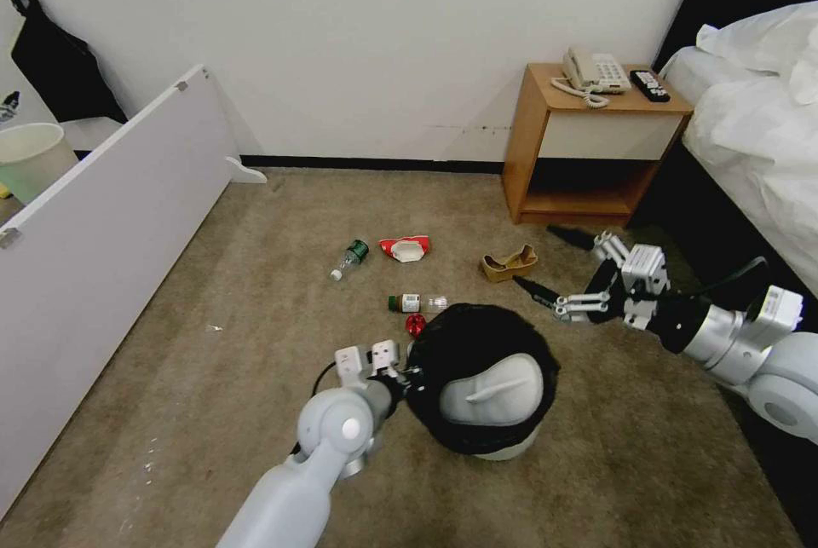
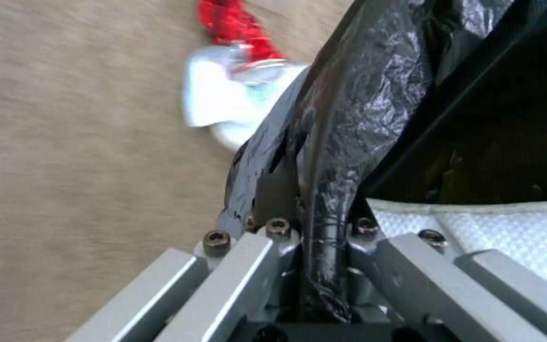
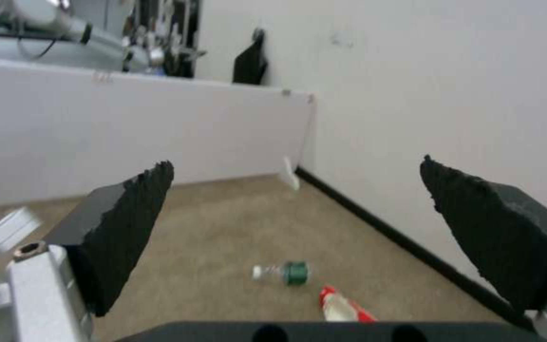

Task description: Pick up the trash bin and place the garbage on the floor into it.

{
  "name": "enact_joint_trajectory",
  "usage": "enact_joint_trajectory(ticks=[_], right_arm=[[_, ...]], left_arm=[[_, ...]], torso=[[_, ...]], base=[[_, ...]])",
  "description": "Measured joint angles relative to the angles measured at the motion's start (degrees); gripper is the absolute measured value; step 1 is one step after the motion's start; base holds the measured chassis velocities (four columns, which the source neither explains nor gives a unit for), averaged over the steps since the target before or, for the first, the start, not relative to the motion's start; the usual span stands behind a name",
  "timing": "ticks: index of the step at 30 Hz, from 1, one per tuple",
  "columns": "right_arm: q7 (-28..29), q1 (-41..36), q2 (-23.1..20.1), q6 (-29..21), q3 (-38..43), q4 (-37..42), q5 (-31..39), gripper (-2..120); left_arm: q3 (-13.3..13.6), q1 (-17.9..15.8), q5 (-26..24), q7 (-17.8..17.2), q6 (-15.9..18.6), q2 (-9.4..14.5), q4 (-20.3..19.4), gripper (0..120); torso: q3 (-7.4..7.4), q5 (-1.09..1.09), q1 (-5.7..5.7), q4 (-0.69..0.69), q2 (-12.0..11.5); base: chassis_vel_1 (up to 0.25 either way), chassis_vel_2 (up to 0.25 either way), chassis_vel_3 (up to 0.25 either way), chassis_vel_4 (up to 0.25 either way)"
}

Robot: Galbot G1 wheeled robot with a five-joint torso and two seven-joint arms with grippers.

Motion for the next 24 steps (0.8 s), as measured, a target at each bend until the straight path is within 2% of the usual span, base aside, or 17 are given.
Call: enact_joint_trajectory(ticks=[2, 3, 4, 5, 8, 9, 10, 11, 14, 15, 18, 21, 24], right_arm=[[1.1, 0.4, 0.9, 0.0, 0.5, 0.3, 0.7, 100], [1.1, 0.4, 0.9, 0.0, 0.5, 0.3, 0.7, 100], [1.7, 0.7, 1.4, 0.0, 0.8, 0.4, 1.1, 100], [1.7, 0.7, 1.4, 0.0, 0.8, 0.4, 1.1, 100], [3.8, 1.8, 3.4, 0.1, 1.3, 0.3, 2.3, 100], [3.8, 1.8, 3.4, 0.1, 1.3, 0.3, 2.3, 100], [4.2, 2.0, 4.1, 0.1, 1.5, 0.1, 2.6, 100], [4.2, 2.0, 4.1, 0.1, 1.5, 0.1, 2.6, 100], [4.5, 2.0, 5.6, 0.2, 1.7, -0.5, 2.6, 100], [4.5, 2.0, 5.6, 0.2, 1.7, -0.5, 2.6, 100], [4.6, 1.9, 7.2, 0.2, 1.4, -1.3, 2.3, 100], [4.6, 1.8, 7.7, 0.2, 1.3, -1.6, 2.3, 100], [4.5, 1.5, 9.3, 0.0, 0.7, -3.1, 1.8, 100]], left_arm=[[-2.2, 2.1, 0.6, 1.1, -0.4, 0.7, -1.1, 1], [-2.2, 2.1, 0.6, 1.1, -0.4, 0.7, -1.1, 1], [-3.8, 3.2, 1.2, 2.2, -1.0, 1.0, -1.5, 1], [-3.8, 3.2, 1.2, 2.2, -1.0, 1.0, -1.5, 1], [-8.7, 5.9, 2.7, 5.0, -3.0, 1.5, -2.1, 1], [-8.7, 5.9, 2.7, 5.0, -3.0, 1.5, -2.1, 1], [-10.5, 6.9, 1.5, 5.7, -3.6, 1.7, -2.5, 1], [-10.5, 6.9, 1.5, 5.7, -3.6, 1.7, -2.5, 1], [-14.4, 9.1, -3.8, 6.3, -4.0, 1.8, -3.8, 1], [-14.4, 9.1, -3.8, 6.3, -4.0, 1.8, -3.8, 1], [-17.1, 11.1, -7.9, 6.2, -3.9, 1.3, -4.5, 1], [-17.8, 11.7, -8.8, 6.2, -3.8, 1.1, -4.7, 1], [-20.0, 13.8, -10.8, 6.4, -3.4, 0.1, -5.0, 1]], torso=[[0.00, 0.00, 0.00, 0.00, 0.0], [0.00, 0.00, 0.00, 0.00, 0.0], [0.00, -0.01, 0.00, -0.01, 0.0], [0.00, -0.01, 0.00, -0.01, 0.0], [0.00, 0.00, 0.00, 0.00, 0.0], [0.00, 0.00, 0.00, 0.00, 0.0], [0.00, 0.00, 0.00, 0.01, 0.0], [0.00, 0.00, 0.00, 0.01, 0.0], [-0.01, 0.00, 0.00, 0.00, 0.0], [-0.01, 0.00, 0.00, 0.00, 0.0], [0.00, 0.00, 0.00, 0.00, 0.0], [0.00, 0.00, 0.00, 0.00, 0.0], [0.00, 0.00, 0.00, 0.00, 0.0]], base=[[0.000, 0.000, 0.000, 0.000], [0.000, 0.000, 0.000, 0.000], [0.000, 0.000, 0.000, 0.000], [0.000, 0.000, 0.000, 0.000], [0.000, 0.000, 0.000, 0.000], [0.000, 0.000, 0.000, 0.000], [0.000, 0.000, 0.000, 0.000], [0.000, 0.000, 0.000, 0.000], [0.000, 0.000, 0.000, 0.000], [0.000, 0.000, 0.000, 0.000], [0.000, 0.000, 0.000, 0.000], [0.000, 0.000, 0.000, 0.000], [0.000, 0.000, 0.000, 0.000]])
